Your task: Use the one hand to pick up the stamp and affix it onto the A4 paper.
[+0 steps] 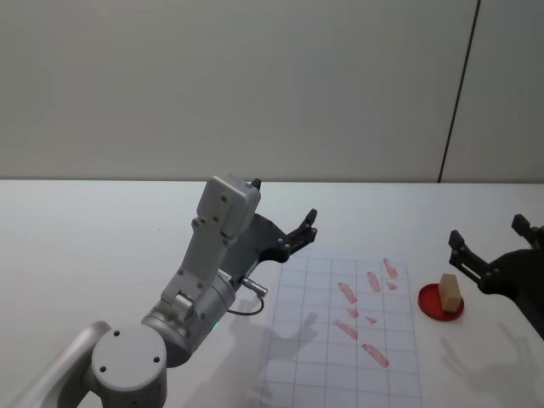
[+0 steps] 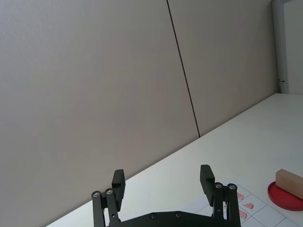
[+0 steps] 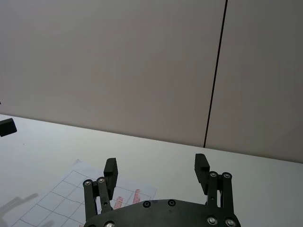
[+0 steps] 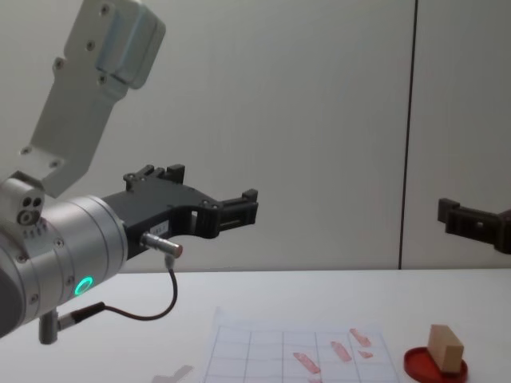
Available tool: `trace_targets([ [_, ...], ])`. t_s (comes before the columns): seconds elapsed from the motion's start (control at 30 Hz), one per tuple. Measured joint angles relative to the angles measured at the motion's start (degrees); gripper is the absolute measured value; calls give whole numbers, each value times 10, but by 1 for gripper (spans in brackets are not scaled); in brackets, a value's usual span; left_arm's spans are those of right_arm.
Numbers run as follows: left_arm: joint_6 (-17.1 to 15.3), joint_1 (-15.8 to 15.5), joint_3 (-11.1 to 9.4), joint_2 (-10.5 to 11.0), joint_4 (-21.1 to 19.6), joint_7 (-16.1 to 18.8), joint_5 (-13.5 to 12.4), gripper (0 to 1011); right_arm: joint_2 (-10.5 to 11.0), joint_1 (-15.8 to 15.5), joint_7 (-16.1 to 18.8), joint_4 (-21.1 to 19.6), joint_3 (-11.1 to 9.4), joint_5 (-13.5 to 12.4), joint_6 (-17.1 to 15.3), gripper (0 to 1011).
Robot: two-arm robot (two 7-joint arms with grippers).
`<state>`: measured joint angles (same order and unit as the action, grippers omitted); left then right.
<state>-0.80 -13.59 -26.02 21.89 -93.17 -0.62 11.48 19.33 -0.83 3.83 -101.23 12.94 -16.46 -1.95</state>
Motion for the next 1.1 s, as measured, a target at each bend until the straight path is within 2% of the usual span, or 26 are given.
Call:
trace_targets([
  [0.7, 0, 0, 0, 0, 0, 0, 0, 1002, -1, 0, 0, 1, 0, -2, 1, 1001],
  [0.9, 0, 0, 0, 0, 0, 0, 0, 1002, -7, 2, -2, 9, -1, -20, 1, 1001],
  [1.1, 0, 0, 0, 0, 0, 0, 0, 1002, -15, 6, -6, 22, -3, -51, -5, 1001],
])
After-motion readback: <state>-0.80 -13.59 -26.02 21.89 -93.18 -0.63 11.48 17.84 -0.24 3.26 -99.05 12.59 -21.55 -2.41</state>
